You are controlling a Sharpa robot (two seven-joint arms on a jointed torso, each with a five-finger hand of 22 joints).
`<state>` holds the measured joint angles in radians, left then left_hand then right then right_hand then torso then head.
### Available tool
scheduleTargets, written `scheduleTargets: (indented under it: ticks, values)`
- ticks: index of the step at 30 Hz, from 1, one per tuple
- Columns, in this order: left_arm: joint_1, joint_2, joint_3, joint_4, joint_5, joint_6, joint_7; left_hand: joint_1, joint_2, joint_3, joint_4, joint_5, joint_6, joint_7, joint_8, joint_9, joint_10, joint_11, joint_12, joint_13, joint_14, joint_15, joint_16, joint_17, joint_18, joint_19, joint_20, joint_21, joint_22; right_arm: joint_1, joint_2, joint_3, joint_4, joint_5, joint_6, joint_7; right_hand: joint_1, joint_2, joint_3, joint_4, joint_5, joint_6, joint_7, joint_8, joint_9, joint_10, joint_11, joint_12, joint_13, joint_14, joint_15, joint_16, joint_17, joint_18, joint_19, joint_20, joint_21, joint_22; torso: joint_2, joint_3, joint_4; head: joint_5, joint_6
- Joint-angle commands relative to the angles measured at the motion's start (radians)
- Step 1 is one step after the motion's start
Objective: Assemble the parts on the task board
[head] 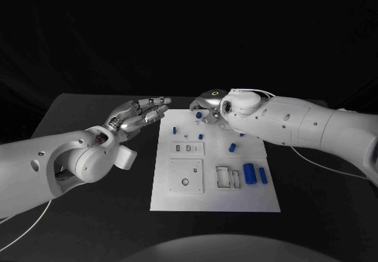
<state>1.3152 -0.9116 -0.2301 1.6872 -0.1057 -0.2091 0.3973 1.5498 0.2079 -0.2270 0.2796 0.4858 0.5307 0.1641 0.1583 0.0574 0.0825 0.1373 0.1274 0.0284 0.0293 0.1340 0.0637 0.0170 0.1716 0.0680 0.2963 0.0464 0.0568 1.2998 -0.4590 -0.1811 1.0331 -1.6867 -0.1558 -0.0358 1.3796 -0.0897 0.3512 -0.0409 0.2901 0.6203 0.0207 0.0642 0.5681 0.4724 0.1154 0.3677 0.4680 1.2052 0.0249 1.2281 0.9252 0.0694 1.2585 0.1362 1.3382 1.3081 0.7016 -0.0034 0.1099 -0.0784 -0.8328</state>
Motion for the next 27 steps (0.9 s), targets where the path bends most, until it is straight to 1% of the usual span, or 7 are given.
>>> scheduleTargets:
  ticks: [1,10,15,19,24,25,27]
  values:
    - [0.001,-0.001,0.001,-0.001,-0.004,0.012,-0.002,0.011,0.000,0.007,0.000,0.007,0.001,0.000,0.003,0.001,0.002,0.004,0.000,0.000,0.003,0.005,0.006,0.001,-0.010,0.008,-0.001,0.006,0.000,0.007,-0.024,0.000,0.026,-0.016,-0.066,0.006,0.019,0.005,-0.016,-0.002,-0.005,-0.023,-0.006,-0.003,-0.025,-0.022,0.002,-0.003,-0.003,-0.021,0.001,-0.014,-0.023,0.022,-0.020,0.001,-0.017,-0.010,-0.002,-0.0020,-0.0026,0.001,0.002]
    - [0.001,-0.004,0.000,-0.003,-0.004,0.012,-0.001,0.012,0.000,0.007,0.000,0.007,0.001,0.000,0.003,0.001,0.002,0.005,0.000,0.000,0.003,0.006,0.006,0.001,-0.011,0.008,-0.001,0.006,0.000,0.064,-0.174,0.000,0.193,0.036,-0.191,0.036,0.020,0.031,-0.056,0.026,-0.063,-0.065,-0.011,0.001,-0.087,0.029,-0.003,0.057,0.005,-0.024,-0.001,-0.023,-0.040,0.025,-0.022,0.000,-0.035,-0.012,-0.006,-0.0037,-0.0079,0.002,0.001]
    - [0.000,-0.004,0.000,-0.005,-0.004,0.011,-0.001,0.013,-0.001,0.007,-0.001,0.007,0.001,0.001,0.003,0.001,0.002,0.005,0.000,0.000,0.004,0.007,0.007,0.001,-0.011,0.009,-0.001,0.006,0.001,0.092,-0.280,-0.001,0.287,0.080,-0.210,0.043,0.020,0.049,-0.065,0.056,-0.092,0.009,0.034,0.024,-0.104,0.215,-0.016,0.173,0.035,-0.070,-0.008,-0.087,-0.122,0.036,-0.060,-0.005,-0.085,-0.047,-0.010,-0.0066,-0.0130,0.003,0.000]
    - [0.000,-0.002,0.000,-0.007,-0.004,0.012,-0.001,0.015,-0.001,0.008,-0.002,0.008,0.001,0.001,0.004,0.001,0.001,0.005,0.000,0.000,0.004,0.007,0.007,0.001,-0.012,0.009,-0.001,0.007,0.001,0.099,-0.334,-0.003,0.307,0.093,-0.196,0.064,-0.014,0.041,-0.087,0.090,-0.077,0.123,0.060,0.060,-0.107,0.408,-0.064,0.371,0.145,-0.209,-0.021,-0.220,-0.270,0.037,-0.077,-0.012,-0.108,-0.054,-0.011,-0.0078,-0.0208,0.011,-0.002]
    - [-0.002,0.007,0.000,-0.013,-0.004,0.020,-0.001,0.019,0.000,0.011,-0.003,0.010,0.005,0.002,0.006,0.001,0.001,0.007,0.001,0.000,0.004,0.009,0.009,0.001,-0.013,0.009,-0.001,0.007,0.000,0.091,-0.368,-0.006,0.307,0.095,-0.159,0.048,-0.101,0.038,-0.131,0.165,-0.023,0.195,0.092,0.077,-0.062,0.997,-0.088,1.143,1.012,0.242,-0.031,0.264,0.491,-0.022,0.135,-0.031,0.102,0.149,-0.012,-0.0061,-0.0221,0.011,-0.001]
    - [-0.002,0.008,0.000,-0.014,-0.004,0.021,-0.001,0.019,0.000,0.011,-0.003,0.010,0.005,0.002,0.006,0.001,0.001,0.007,0.001,0.000,0.004,0.009,0.009,0.001,-0.013,0.009,-0.001,0.007,0.000,0.088,-0.373,-0.007,0.306,0.093,-0.154,0.040,-0.101,0.039,-0.135,0.165,-0.015,0.199,0.084,0.084,-0.045,1.085,-0.083,1.195,1.091,0.313,-0.029,0.312,0.582,-0.027,0.153,-0.032,0.118,0.164,-0.013,-0.0059,-0.0226,0.011,-0.001]
    - [-0.003,0.011,0.000,-0.016,-0.004,0.024,-0.001,0.019,0.000,0.011,-0.003,0.010,0.005,0.002,0.006,0.001,0.001,0.007,0.001,0.000,0.004,0.009,0.009,0.001,-0.013,0.009,-0.001,0.007,0.000,0.081,-0.378,-0.007,0.302,0.084,-0.145,0.021,-0.114,0.043,-0.151,0.172,-0.009,0.187,0.084,0.101,0.017,1.098,-0.086,1.203,1.103,0.366,-0.030,0.343,0.646,-0.039,0.199,-0.033,0.156,0.200,-0.013,-0.0070,-0.0240,0.012,-0.001]
